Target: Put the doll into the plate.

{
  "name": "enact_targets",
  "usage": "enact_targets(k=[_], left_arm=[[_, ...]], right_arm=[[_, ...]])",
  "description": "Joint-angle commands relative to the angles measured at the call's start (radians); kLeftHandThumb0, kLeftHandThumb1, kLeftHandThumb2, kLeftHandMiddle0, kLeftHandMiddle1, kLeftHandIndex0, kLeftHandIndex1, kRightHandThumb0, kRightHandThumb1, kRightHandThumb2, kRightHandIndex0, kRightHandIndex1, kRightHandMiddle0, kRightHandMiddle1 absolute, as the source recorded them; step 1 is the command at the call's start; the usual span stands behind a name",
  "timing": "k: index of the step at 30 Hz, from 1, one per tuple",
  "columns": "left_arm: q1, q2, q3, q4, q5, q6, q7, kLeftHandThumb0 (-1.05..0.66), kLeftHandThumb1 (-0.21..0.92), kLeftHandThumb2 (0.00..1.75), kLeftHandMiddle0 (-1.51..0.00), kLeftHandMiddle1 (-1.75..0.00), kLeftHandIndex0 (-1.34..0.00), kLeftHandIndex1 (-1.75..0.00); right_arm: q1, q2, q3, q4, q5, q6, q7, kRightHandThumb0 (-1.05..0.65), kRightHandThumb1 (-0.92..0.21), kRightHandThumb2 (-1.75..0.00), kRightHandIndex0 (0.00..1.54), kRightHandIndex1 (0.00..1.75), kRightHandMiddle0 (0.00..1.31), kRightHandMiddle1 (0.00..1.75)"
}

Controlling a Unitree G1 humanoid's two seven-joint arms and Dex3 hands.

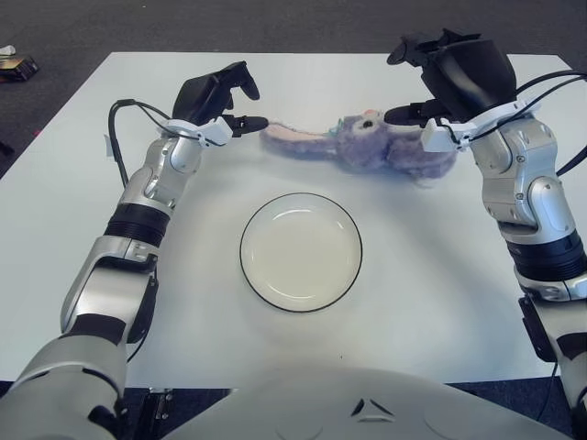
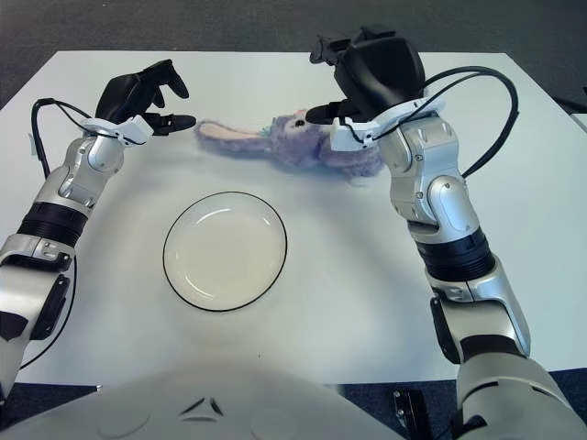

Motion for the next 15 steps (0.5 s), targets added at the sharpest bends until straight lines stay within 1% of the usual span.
enact_targets(k=[1, 5, 7, 8, 9, 10, 12, 15], left_arm=[[-0.025, -0.002, -0.004, 0.007, 0.010, -0.004, 0.003, -0.37, 0.92, 0.26, -0.61, -1.66, -0.48, -1.46], [-0.025, -0.004, -0.006, 0.009, 0.011, -0.003, 0.003, -0.37, 0.92, 0.26, -0.61, -1.65, -0.48, -1.46], [-0.025, -0.005, -0.006, 0.010, 0.012, -0.004, 0.004, -0.37, 0.92, 0.26, -0.61, -1.65, -0.48, -1.46], [-0.025, -0.005, -0.006, 0.010, 0.012, -0.004, 0.004, -0.37, 0.92, 0.26, -0.61, -1.65, -0.48, -1.46], [-0.024, -0.006, -0.007, 0.009, 0.013, -0.003, 0.004, -0.37, 0.92, 0.26, -0.61, -1.65, -0.48, -1.46], [-0.024, -0.007, -0.007, 0.009, 0.014, -0.003, 0.005, -0.37, 0.92, 0.26, -0.61, -1.65, -0.48, -1.46], [-0.022, -0.009, -0.008, 0.006, 0.015, -0.001, 0.005, -0.37, 0.92, 0.26, -0.61, -1.65, -0.48, -1.46], [-0.019, -0.010, -0.008, 0.001, 0.016, 0.002, 0.004, -0.37, 0.92, 0.26, -0.61, -1.65, -0.48, -1.46]], right_arm=[[-0.029, 0.002, 0.008, 0.002, -0.019, -0.001, 0.019, -0.53, -0.92, -0.26, 0.40, 0.58, 0.44, 0.56], [-0.050, 0.013, 0.022, 0.028, -0.026, 0.001, 0.031, -0.52, -0.92, -0.26, 0.41, 0.54, 0.44, 0.52], [-0.058, 0.018, 0.029, 0.041, -0.028, 0.001, 0.034, -0.52, -0.92, -0.25, 0.43, 0.43, 0.46, 0.47], [-0.060, 0.019, 0.030, 0.044, -0.029, 0.001, 0.034, -0.52, -0.92, -0.25, 0.44, 0.42, 0.46, 0.47], [-0.075, 0.015, 0.042, 0.070, -0.018, -0.010, 0.056, -0.52, -0.92, -0.25, 0.44, 0.39, 0.46, 0.46], [-0.086, 0.013, 0.051, 0.089, -0.010, -0.018, 0.073, -0.53, -0.92, -0.24, 0.41, 0.28, 0.45, 0.43], [-0.110, 0.009, 0.066, 0.127, 0.020, -0.035, 0.121, -0.55, -0.92, -0.23, 0.37, 0.16, 0.42, 0.39], [-0.134, 0.012, 0.073, 0.163, 0.061, -0.047, 0.172, -0.57, -0.92, -0.22, 0.31, 0.06, 0.38, 0.31]])
